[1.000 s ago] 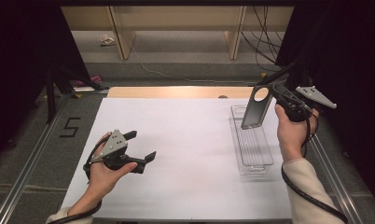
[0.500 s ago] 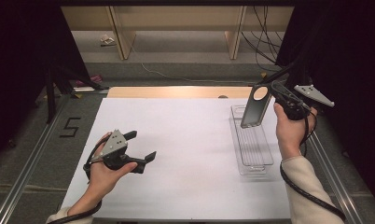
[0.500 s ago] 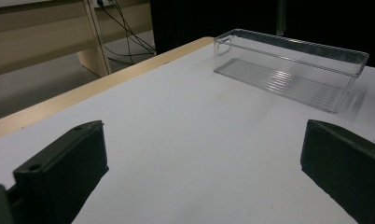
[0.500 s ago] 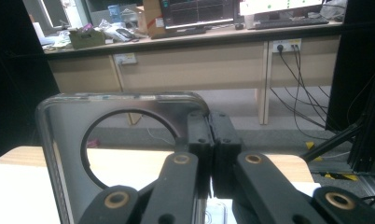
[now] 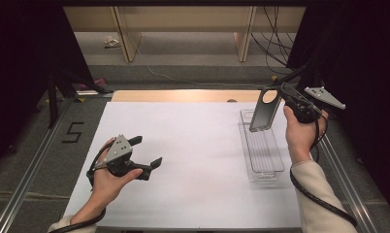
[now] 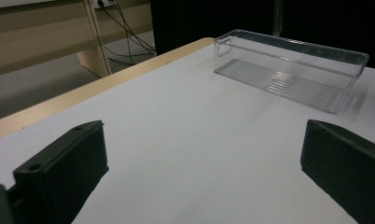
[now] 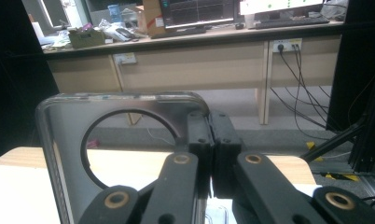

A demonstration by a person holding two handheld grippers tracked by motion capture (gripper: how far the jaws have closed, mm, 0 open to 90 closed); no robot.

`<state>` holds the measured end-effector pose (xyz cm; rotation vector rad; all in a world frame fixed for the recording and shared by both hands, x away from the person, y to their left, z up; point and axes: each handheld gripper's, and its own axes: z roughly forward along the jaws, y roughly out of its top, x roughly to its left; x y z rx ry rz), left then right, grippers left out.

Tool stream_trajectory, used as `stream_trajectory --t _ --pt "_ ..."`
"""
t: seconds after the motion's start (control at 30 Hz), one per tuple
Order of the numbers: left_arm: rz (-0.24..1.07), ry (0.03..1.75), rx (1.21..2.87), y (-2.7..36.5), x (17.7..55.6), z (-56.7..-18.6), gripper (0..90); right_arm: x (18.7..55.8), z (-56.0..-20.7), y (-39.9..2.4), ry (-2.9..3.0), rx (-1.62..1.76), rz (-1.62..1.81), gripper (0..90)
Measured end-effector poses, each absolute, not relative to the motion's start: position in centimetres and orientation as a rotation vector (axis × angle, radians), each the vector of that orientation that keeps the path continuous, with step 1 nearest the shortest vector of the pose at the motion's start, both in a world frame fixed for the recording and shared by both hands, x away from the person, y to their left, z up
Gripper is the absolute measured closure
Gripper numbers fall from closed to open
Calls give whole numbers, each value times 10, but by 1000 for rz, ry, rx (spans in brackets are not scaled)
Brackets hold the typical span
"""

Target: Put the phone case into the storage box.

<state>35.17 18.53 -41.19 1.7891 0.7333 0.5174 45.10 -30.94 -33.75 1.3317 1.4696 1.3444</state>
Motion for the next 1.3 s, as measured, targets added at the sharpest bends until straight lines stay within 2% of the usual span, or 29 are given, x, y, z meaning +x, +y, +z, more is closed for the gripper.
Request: stream_trajectory --t 1.3 --pt "521 732 1790 186 352 -412 0 460 -338 -307 1469 1316 1317 891"
